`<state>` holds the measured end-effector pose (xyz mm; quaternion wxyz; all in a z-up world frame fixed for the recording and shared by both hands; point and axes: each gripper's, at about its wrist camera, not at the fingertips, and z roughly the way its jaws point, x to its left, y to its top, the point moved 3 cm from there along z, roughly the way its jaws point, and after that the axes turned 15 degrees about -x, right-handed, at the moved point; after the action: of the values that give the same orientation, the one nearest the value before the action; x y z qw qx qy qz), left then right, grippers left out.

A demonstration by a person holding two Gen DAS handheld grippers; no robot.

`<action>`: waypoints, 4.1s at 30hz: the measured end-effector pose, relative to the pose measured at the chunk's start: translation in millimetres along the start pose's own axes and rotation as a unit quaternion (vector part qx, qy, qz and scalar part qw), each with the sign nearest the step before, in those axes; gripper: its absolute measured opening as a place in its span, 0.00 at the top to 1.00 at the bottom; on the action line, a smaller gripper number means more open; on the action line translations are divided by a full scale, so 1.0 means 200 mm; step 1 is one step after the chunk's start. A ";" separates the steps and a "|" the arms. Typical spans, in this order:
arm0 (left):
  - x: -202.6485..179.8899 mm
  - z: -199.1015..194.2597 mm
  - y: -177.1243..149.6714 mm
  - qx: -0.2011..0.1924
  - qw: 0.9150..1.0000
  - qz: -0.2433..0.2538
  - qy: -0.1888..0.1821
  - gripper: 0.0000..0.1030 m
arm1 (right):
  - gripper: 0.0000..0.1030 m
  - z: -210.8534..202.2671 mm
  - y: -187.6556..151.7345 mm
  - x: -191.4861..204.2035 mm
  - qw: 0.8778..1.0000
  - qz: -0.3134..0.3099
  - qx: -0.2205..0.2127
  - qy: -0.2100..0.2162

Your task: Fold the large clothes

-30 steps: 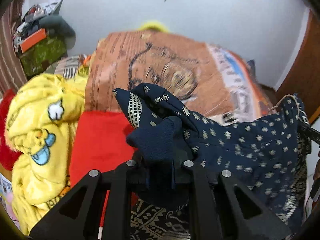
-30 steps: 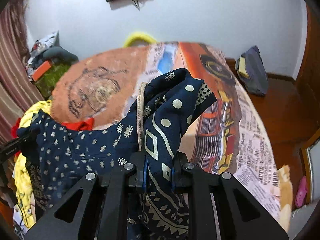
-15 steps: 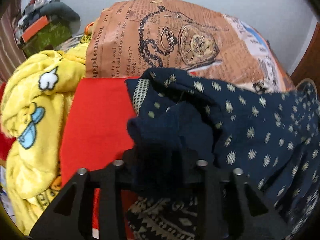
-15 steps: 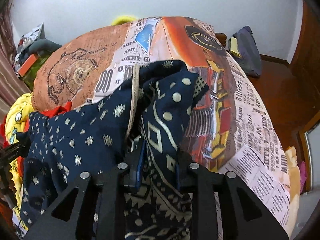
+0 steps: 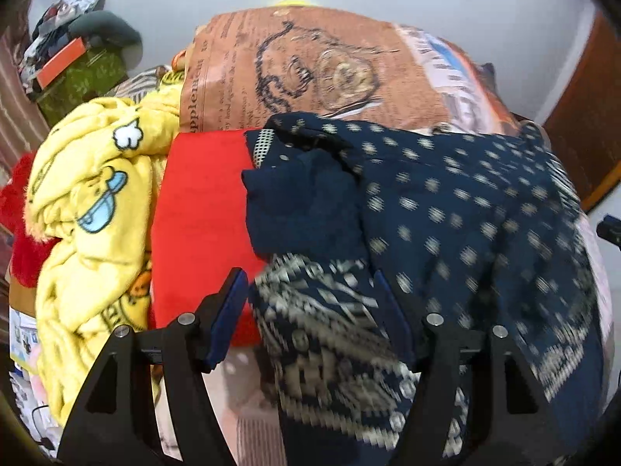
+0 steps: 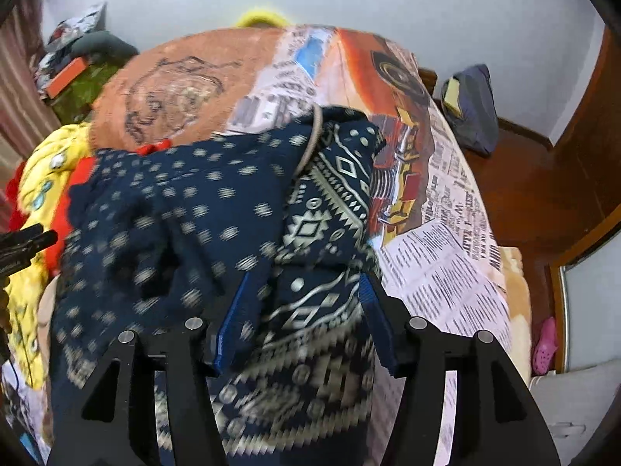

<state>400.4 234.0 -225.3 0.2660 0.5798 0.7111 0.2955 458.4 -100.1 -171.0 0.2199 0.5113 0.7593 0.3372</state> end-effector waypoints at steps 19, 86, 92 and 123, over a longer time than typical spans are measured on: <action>0.01 -0.68 -0.43 -0.012 0.998 -0.015 -0.062 0.26 | 0.32 -0.59 -0.39 0.10 0.999 -0.008 -0.037 0.019; -0.06 -0.80 0.06 -0.175 0.971 -0.107 -0.125 0.90 | 0.87 -0.55 -0.02 0.04 0.981 0.067 -0.145 0.105; -0.01 -0.64 0.29 -0.193 0.961 -0.152 -0.130 0.90 | 0.88 -0.40 0.17 0.01 0.980 0.062 -0.163 0.098; 0.09 0.44 0.27 -0.015 0.995 -0.099 -0.006 0.80 | 0.77 0.39 0.29 -0.15 0.993 0.095 -0.047 0.059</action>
<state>496.7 270.6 -245.8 0.3072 0.5041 0.7589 0.2749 558.9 -92.1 -181.6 0.1656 0.5496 0.7020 0.4215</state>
